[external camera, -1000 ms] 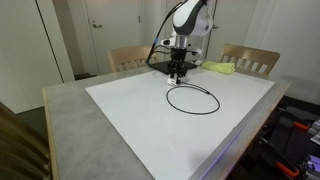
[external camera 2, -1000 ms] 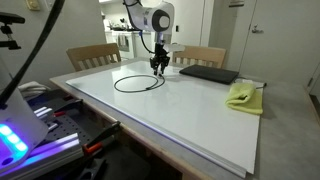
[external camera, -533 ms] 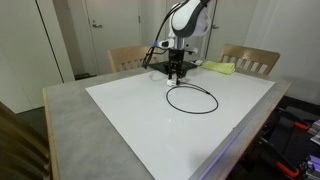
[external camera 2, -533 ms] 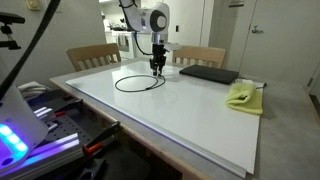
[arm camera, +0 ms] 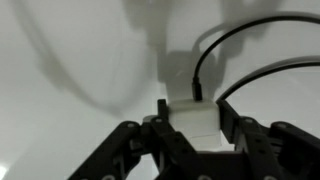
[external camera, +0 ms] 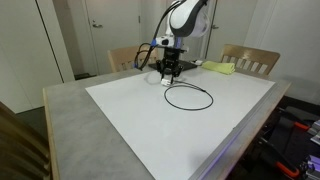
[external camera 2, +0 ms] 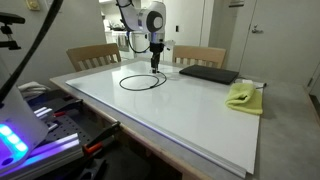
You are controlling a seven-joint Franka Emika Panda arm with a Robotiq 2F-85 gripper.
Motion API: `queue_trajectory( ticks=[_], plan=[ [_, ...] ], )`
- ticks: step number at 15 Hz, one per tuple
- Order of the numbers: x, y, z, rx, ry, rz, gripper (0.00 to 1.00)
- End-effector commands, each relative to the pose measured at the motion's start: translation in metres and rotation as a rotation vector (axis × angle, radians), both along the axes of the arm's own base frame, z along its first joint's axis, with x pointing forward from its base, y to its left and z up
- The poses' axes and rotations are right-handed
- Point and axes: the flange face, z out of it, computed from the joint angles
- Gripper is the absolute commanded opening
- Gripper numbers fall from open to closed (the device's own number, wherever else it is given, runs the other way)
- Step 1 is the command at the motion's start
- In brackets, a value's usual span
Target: Put the charging cable in circular form.
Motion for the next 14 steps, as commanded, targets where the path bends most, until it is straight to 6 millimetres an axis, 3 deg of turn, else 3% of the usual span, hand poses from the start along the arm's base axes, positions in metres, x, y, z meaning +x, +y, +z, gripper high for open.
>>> queue_trajectory(
  ticks=[1, 2, 5, 6, 14],
  plan=[
    [-0.002, 0.006, 0.000, 0.012, 0.000, 0.050, 0.27],
    [-0.003, 0.009, -0.001, 0.017, 0.002, 0.061, 0.52],
    [-0.003, 0.008, -0.002, 0.011, 0.003, 0.056, 0.52],
    [-0.002, 0.007, -0.002, 0.010, 0.003, 0.055, 0.27],
    [-0.016, 0.048, -0.003, -0.033, -0.030, 0.443, 0.27]
  ],
)
